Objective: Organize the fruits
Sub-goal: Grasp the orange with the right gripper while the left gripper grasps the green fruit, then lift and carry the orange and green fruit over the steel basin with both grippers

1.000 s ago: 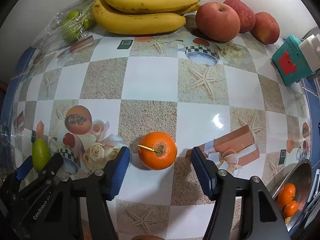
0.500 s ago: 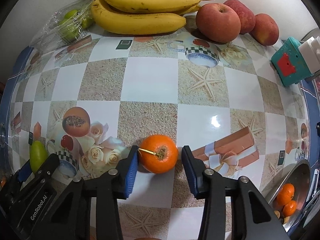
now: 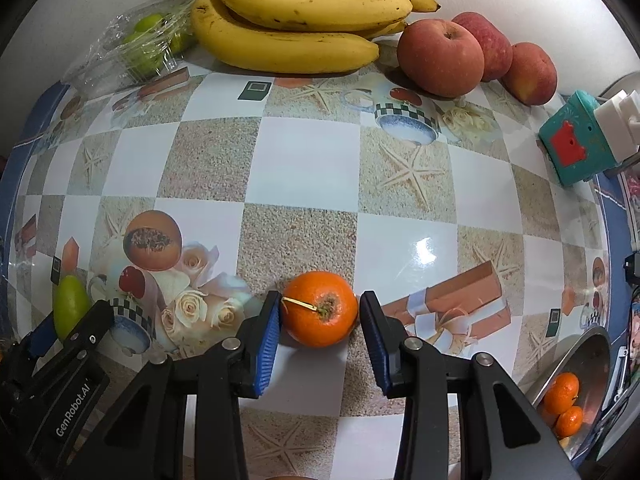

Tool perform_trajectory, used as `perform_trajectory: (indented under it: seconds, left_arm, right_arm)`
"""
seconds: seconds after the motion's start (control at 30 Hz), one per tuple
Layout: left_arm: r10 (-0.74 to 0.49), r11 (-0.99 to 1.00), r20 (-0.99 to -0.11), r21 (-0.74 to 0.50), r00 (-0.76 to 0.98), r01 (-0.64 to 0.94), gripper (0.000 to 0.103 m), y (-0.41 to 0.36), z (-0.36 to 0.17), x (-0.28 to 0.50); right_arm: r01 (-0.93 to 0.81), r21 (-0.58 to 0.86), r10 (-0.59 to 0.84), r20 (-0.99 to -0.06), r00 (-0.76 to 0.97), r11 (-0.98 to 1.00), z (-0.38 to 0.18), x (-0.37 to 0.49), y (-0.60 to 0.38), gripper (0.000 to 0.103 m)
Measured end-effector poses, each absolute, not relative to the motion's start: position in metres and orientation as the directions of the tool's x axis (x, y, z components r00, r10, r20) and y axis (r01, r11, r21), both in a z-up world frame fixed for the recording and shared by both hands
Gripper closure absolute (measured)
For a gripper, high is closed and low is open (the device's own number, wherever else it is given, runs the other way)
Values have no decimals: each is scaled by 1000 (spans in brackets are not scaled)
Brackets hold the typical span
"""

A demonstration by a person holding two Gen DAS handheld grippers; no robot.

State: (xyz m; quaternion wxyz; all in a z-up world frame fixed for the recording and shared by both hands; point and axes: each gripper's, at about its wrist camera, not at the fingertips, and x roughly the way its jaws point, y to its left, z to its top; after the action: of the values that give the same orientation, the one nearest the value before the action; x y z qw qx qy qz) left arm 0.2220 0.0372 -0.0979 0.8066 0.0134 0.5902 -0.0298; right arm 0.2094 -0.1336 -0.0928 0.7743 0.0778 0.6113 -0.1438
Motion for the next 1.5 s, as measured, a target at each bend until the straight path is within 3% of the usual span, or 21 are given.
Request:
perform_trajectory:
  seconds: [0.13, 0.2, 0.27, 0.83, 1.5]
  left_arm:
    - [-34, 998, -952, -14, 304, 69, 40, 36, -98, 223]
    - [-37, 997, -950, -14, 311, 73, 60, 34, -97, 225]
    - [-34, 997, -950, -11, 312, 76, 64, 32, -96, 226]
    - [-29, 998, -950, -8, 310, 69, 64, 23, -95, 223]
    - [-102, 994, -939, -88, 328, 57, 64, 43, -71, 217]
  right_arm:
    - [315, -54, -127, -968, 215, 948, -91, 210, -132, 62]
    - [312, -54, -126, -969, 214, 949, -90, 210, -131, 62]
    - [311, -54, -125, -969, 214, 949, -92, 210, -132, 62]
    - [306, -30, -101, -970, 219, 952, -93, 207, -137, 62]
    - [342, -4, -97, -962, 255, 940, -76, 172, -149, 65]
